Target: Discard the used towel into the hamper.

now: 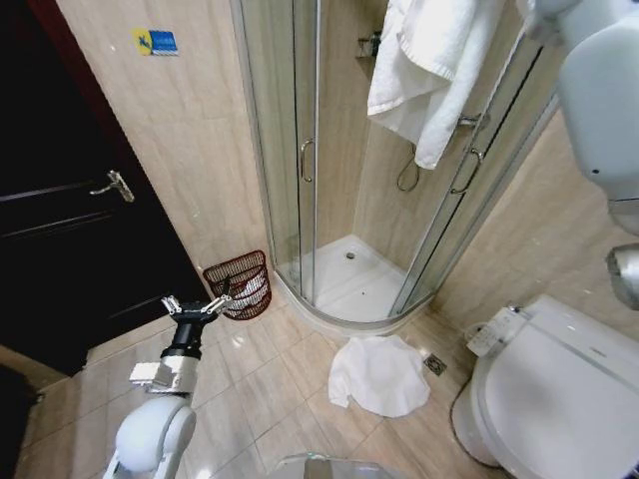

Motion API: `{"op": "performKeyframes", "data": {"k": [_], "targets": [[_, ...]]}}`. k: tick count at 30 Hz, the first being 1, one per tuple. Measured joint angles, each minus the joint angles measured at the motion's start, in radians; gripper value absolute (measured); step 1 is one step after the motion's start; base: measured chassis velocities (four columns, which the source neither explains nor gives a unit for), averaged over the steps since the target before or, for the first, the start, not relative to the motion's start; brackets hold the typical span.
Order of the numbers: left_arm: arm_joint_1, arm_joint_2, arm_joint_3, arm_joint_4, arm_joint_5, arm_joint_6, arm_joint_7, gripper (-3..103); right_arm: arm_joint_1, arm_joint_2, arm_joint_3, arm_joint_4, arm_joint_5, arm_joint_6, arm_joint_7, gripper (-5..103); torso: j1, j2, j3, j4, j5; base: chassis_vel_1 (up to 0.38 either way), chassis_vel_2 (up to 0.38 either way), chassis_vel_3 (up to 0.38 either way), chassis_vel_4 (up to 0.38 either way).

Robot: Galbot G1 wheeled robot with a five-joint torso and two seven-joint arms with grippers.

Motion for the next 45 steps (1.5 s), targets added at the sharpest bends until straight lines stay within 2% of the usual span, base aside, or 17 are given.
{"op": "performKeyframes", "data": {"k": [1, 3, 5, 7, 8, 11, 12, 15, 18, 19, 36, 40, 45], "targets": [[0.0, 0.0, 0.0, 0.0, 0.0, 0.0, 0.0, 100, 0.0, 0.0, 0.0, 0.0, 0.0, 0.0, 0.0, 73, 0.0, 0.0, 0.0, 0.0, 0.0, 0.0, 0.0, 0.0, 0.0], [0.005, -0.001, -0.013, -0.003, -0.007, -0.006, 0.003, 100, 0.0, -0.001, -0.004, 0.001, 0.001, 0.0, 0.002, 62, 0.0, 0.0, 0.0, 0.0, 0.0, 0.0, 0.0, 0.0, 0.0], [0.008, -0.002, -0.02, -0.004, -0.011, -0.007, 0.006, 100, 0.0, -0.004, -0.007, 0.002, 0.002, 0.0, 0.002, 62, 0.0, 0.0, 0.0, 0.0, 0.0, 0.0, 0.0, 0.0, 0.0], [0.014, -0.002, -0.032, -0.007, -0.019, -0.013, 0.009, 100, 0.0, -0.008, -0.01, 0.007, 0.007, -0.002, 0.002, 51, 0.0, 0.0, 0.0, 0.0, 0.0, 0.0, 0.0, 0.0, 0.0], [0.014, -0.002, -0.032, -0.007, -0.019, -0.013, 0.009, 100, 0.0, -0.008, -0.01, 0.007, 0.007, -0.002, 0.002, 51, 0.0, 0.0, 0.0, 0.0, 0.0, 0.0, 0.0, 0.0, 0.0], [0.022, -0.003, -0.045, -0.012, -0.024, -0.02, 0.012, 100, 0.003, -0.008, -0.013, 0.005, 0.012, -0.006, 0.0, 35, 0.0, 0.0, 0.0, -0.0001, 0.0, 0.0, 0.0, 0.0, 0.0], [0.022, -0.003, -0.045, -0.012, -0.024, -0.02, 0.012, 100, 0.003, -0.008, -0.013, 0.005, 0.012, -0.006, 0.0, 35, 0.0, 0.0, 0.0, -0.0001, 0.0, 0.0, 0.0, 0.0, 0.0], [0.031, -0.005, -0.056, -0.022, -0.031, -0.023, 0.013, 100, 0.007, -0.002, -0.015, -0.004, 0.015, -0.008, -0.001, 19, 0.0, 0.0, 0.0, 0.0, -0.0001, 0.0, 0.0, 0.0, 0.0], [0.036, -0.007, -0.062, -0.026, -0.032, -0.028, 0.014, 100, 0.007, -0.001, -0.016, -0.006, 0.017, -0.009, -0.001, 14, 0.0, 0.0, 0.0, 0.0001, 0.0, 0.0, 0.0, 0.0, 0.0], [0.048, -0.014, -0.07, -0.034, -0.033, -0.036, 0.018, 100, 0.002, -0.01, -0.016, 0.004, 0.025, -0.01, -0.001, 4, 0.0, 0.0, 0.0, 0.0001, 0.0, 0.0, 0.0, 0.0, 0.0], [0.084, -0.028, -0.107, -0.051, -0.034, -0.068, 0.027, 100, -0.126, -0.127, 0.02, 0.151, 0.072, -0.011, -0.011, 4, 0.0, 0.0, 0.0, 0.0, 0.0, 0.0, 0.0, 0.0, 0.0], [0.087, -0.028, -0.111, -0.053, -0.038, -0.072, 0.029, 100, -0.249, -0.178, 0.061, 0.257, 0.089, -0.004, 0.024, 4, 0.0, 0.0, 0.0, 0.0001, -0.0001, 0.0, 0.0, 0.0, 0.0], [0.084, -0.029, -0.111, -0.05, -0.042, -0.073, 0.03, 100, -0.33, -0.209, 0.092, 0.317, 0.101, -0.004, 0.041, 4, 0.0, 0.0, 0.0, 0.0, 0.0002, 0.0, 0.0, 0.0, 0.0]]}}
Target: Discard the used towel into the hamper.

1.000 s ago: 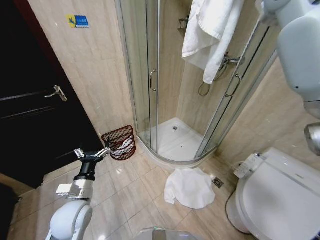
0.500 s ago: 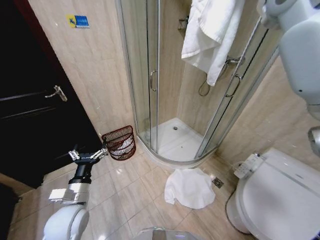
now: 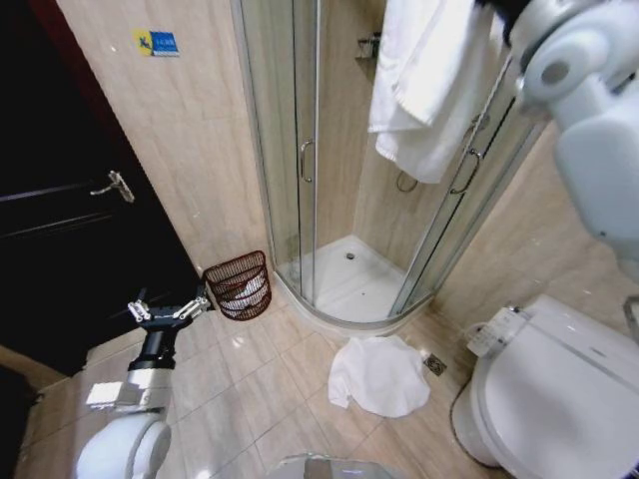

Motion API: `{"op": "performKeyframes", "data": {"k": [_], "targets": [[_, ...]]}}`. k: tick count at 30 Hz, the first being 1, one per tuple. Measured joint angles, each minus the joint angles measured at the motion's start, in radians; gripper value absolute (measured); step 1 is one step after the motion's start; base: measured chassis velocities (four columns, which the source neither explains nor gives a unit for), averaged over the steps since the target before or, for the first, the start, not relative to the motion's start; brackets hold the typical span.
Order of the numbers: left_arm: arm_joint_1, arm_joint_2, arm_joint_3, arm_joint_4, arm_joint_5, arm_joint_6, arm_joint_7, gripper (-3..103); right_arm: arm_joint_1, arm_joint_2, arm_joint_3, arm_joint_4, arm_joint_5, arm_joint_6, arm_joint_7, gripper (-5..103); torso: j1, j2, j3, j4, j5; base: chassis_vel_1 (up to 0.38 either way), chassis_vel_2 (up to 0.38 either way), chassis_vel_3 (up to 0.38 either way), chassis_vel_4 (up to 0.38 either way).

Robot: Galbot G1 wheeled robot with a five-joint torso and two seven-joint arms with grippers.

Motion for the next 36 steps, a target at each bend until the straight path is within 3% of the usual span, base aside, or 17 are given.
{"op": "performKeyframes", "data": {"k": [16, 20, 26, 33, 36], "targets": [[0.0, 0.004, -0.024, 0.016, -0.027, -0.018, 0.011, 100, -0.442, -0.127, 0.254, 0.262, 0.011, 0.007, 0.013, 4, 0.0, 0.0, 0.0, -0.0002, 0.0004, 0.0, 0.0, 0.0, 0.0], [-0.001, 0.004, -0.032, 0.016, -0.04, -0.018, 0.013, 100, -0.618, -0.139, 0.388, 0.353, 0.012, 0.011, 0.019, 4, 0.0, 0.0, 0.0, 0.0002, -0.0005, 0.0, 0.0, 0.0, 0.0], [-0.005, 0.007, -0.031, 0.013, -0.041, -0.011, 0.013, 100, -0.889, -0.131, 0.561, 0.455, -0.018, 0.016, 0.017, 4, 0.0, 0.0, 0.0, -0.0001, 0.0002, 0.0, 0.0, 0.0, 0.0], [-0.004, -0.002, -0.011, 0.013, -0.026, -0.012, 0.017, 100, -1.072, -0.084, 0.625, 0.546, -0.091, 0.038, 0.034, 4, 0.0, 0.0, 0.0, 0.0001, -0.0005, 0.0, 0.0, 0.0, 0.0], [-0.004, 0.005, -0.016, 0.012, -0.028, -0.012, 0.018, 100, -1.202, -0.017, 0.636, 0.593, -0.169, 0.048, 0.035, 4, 0.0, 0.0, 0.0, 0.0, 0.0, 0.0, 0.0, 0.0, 0.0]]}}
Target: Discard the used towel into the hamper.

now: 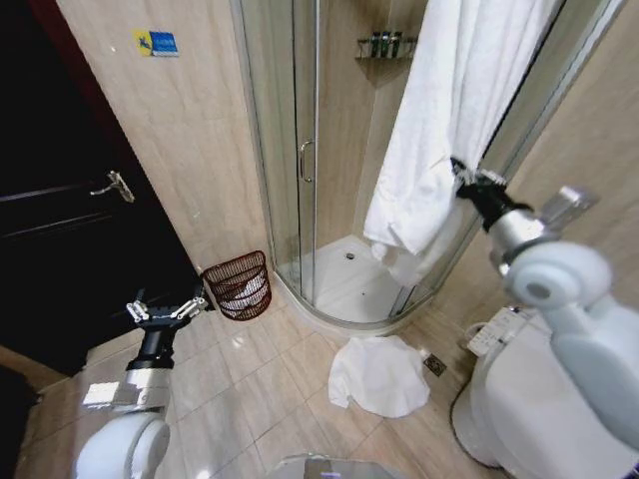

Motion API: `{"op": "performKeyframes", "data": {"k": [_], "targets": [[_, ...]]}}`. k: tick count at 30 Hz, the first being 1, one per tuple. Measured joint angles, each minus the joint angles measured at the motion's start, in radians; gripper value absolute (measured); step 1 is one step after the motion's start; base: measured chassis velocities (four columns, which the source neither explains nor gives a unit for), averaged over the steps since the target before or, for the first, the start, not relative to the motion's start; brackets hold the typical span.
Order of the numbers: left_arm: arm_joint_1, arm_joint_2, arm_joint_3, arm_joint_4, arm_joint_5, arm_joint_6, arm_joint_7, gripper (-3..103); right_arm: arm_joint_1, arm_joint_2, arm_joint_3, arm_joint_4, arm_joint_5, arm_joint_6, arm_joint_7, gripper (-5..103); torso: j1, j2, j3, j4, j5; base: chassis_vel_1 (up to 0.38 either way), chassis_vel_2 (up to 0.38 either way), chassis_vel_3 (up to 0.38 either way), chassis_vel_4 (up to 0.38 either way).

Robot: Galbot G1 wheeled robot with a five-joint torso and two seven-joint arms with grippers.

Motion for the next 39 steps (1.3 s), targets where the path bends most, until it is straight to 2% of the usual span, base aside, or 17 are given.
{"op": "performKeyframes", "data": {"k": [6, 10, 11, 15, 16, 19, 20, 23, 27, 39], "targets": [[0.001, 0.008, -0.011, -0.004, -0.009, 0.0, 0.0, 100, -0.119, 0.078, 0.021, 0.044, -0.081, 0.001, -0.02, 4, 0.0, 0.0, 0.0, -0.0002, 0.0, 0.0, 0.0, 0.0, 0.0], [0.005, 0.008, -0.008, -0.003, -0.009, -0.002, 0.001, 100, -0.235, 0.163, 0.053, 0.07, -0.228, 0.017, -0.081, 4, 0.0, 0.0, 0.0, 0.0002, -0.0003, 0.0, 0.0, 0.0, 0.0], [0.005, 0.008, -0.008, -0.003, -0.009, -0.002, 0.001, 100, -0.235, 0.163, 0.053, 0.07, -0.228, 0.017, -0.081, 4, 0.0, 0.0, 0.0, 0.0002, -0.0003, 0.0, 0.0, 0.0, 0.0], [0.007, 0.012, -0.002, 0.004, -0.01, -0.011, 0.002, 100, -0.394, 0.278, 0.079, 0.08, -0.406, 0.068, -0.187, 4, 0.0, 0.0, 0.0, -0.0002, 0.0001, 0.0, 0.0, 0.0, 0.0], [0.007, 0.012, -0.002, 0.004, -0.01, -0.011, 0.002, 100, -0.394, 0.278, 0.079, 0.08, -0.406, 0.068, -0.187, 4, 0.0, 0.0, 0.0, -0.0002, 0.0001, 0.0, 0.0, 0.0, 0.0], [0.006, 0.017, 0.003, 0.008, -0.011, -0.013, 0.002, 100, -0.478, 0.352, 0.081, 0.112, -0.473, 0.086, -0.213, 4, 0.0, 0.0, 0.0, -0.0002, -0.0003, 0.0, 0.0, 0.0, 0.0], [0.006, 0.017, 0.003, 0.008, -0.011, -0.013, 0.002, 100, -0.478, 0.352, 0.081, 0.112, -0.473, 0.086, -0.213, 4, 0.0, 0.0, 0.0, -0.0002, -0.0003, 0.0, 0.0, 0.0, 0.0], [0.006, 0.018, 0.014, 0.009, -0.009, -0.016, 0.004, 100, -0.535, 0.415, 0.078, 0.131, -0.542, 0.11, -0.232, 4, 0.0, 0.0, 0.0, 0.0, -0.0002, 0.0, 0.0, 0.0, 0.0], [0.007, 0.018, 0.027, 0.008, -0.005, -0.02, 0.007, 100, -0.579, 0.455, 0.075, 0.158, -0.584, 0.132, -0.237, 4, 0.0, 0.0, 0.0, 0.0, -0.0002, 0.0, 0.0, 0.0, 0.0], [-0.011, 0.015, 0.091, 0.015, 0.03, -0.018, 0.007, 100, -0.645, 0.498, 0.101, 0.257, -0.626, 0.143, -0.225, 4, 0.0, 0.0, 0.0, -0.0001, -0.0002, 0.0, 0.0, 0.0, 0.0]]}}
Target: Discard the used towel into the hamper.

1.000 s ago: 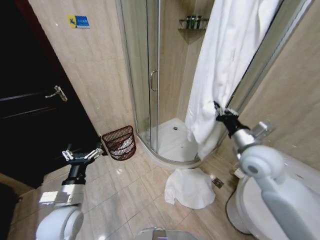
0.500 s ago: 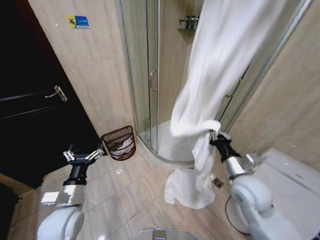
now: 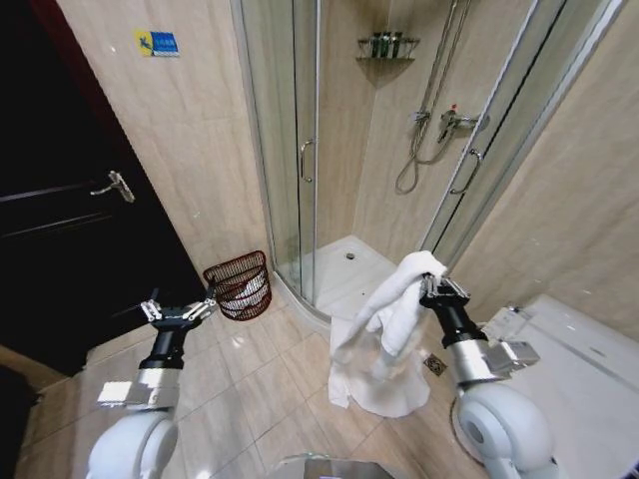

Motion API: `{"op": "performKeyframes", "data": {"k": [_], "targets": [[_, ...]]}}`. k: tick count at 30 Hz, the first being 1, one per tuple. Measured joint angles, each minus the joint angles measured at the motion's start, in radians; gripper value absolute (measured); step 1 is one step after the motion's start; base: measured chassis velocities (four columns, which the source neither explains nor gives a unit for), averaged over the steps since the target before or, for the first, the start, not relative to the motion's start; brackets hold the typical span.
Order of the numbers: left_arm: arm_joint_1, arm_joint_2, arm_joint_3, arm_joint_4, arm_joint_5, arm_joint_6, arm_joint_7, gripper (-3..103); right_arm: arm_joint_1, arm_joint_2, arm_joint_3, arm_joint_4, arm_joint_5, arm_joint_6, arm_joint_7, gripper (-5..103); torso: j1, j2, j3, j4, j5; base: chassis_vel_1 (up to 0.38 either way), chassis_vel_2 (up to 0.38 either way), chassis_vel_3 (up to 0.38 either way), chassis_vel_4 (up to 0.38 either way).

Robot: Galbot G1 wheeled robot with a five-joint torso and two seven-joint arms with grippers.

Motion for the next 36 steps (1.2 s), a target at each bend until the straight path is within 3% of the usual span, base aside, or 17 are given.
{"op": "performKeyframes", "data": {"k": [13, 27, 36], "targets": [[-0.012, -0.003, 0.008, 0.0, 0.004, 0.009, -0.004, 100, -0.009, 0.051, 0.015, 0.003, -0.033, -0.015, 0.007, 4, 0.0, 0.0, 0.0, 0.0001, 0.0, 0.0, 0.0, 0.0, 0.0], [-0.02, -0.004, 0.012, 0.003, 0.004, 0.009, -0.003, 100, -0.007, 0.057, 0.033, 0.001, -0.054, -0.019, -0.024, 4, 0.0, 0.0, 0.0, 0.0, 0.0001, 0.0, 0.0, 0.0, 0.0], [0.005, -0.009, -0.003, 0.003, 0.004, -0.018, -0.002, 100, -0.018, 0.073, 0.025, 0.0, -0.091, -0.018, -0.049, 4, 0.0, 0.0, 0.0, 0.0, 0.0001, 0.0, 0.0, 0.0, 0.0]]}}
